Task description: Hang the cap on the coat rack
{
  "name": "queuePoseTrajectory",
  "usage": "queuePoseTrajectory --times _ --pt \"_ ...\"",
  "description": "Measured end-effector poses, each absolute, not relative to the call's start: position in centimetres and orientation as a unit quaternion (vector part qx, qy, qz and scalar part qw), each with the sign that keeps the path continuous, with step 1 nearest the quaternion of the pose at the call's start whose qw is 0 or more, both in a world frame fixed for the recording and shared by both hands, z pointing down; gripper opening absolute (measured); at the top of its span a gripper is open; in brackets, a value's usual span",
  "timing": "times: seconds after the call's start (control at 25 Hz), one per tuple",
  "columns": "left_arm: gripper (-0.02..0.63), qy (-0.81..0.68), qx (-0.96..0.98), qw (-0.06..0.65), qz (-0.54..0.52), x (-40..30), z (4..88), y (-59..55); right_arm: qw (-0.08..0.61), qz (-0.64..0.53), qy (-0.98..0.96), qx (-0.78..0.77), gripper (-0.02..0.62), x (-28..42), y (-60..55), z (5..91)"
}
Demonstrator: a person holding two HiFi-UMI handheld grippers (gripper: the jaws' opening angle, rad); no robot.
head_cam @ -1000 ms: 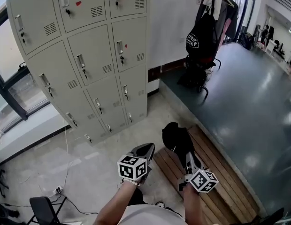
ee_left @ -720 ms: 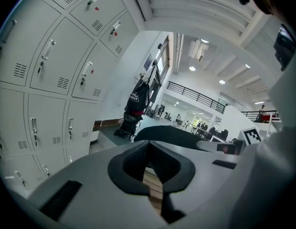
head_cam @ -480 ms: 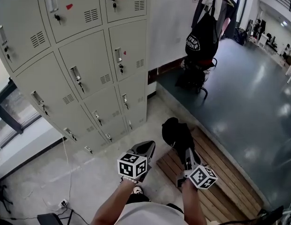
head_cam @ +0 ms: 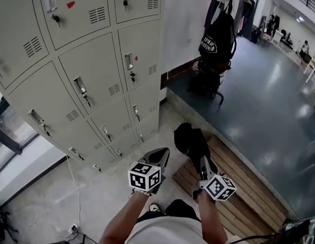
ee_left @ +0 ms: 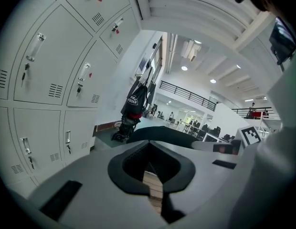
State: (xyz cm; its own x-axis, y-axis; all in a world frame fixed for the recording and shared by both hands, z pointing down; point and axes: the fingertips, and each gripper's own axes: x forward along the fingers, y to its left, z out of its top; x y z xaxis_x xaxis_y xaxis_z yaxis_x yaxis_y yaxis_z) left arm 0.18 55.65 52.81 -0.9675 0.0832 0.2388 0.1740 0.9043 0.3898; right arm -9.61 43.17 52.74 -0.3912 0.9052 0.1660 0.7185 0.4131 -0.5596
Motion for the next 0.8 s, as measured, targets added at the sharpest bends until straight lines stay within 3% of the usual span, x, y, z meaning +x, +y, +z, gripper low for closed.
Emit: queuePoseTrajectory --times 0.4,0.8 --pt "0.005 -0.968 -0.051 0.119 -0.214 -2.8 54.3 59.3 0.229 0.215 -0.812 -0.492 0.017 -12.2 47.8 53.9" --pt "0.005 -0.974 -0.029 0.133 -0.18 -10.7 53.4 66.9 0.22 0.249 -0.819 -0.468 0.017 -19.9 55.2 54.3"
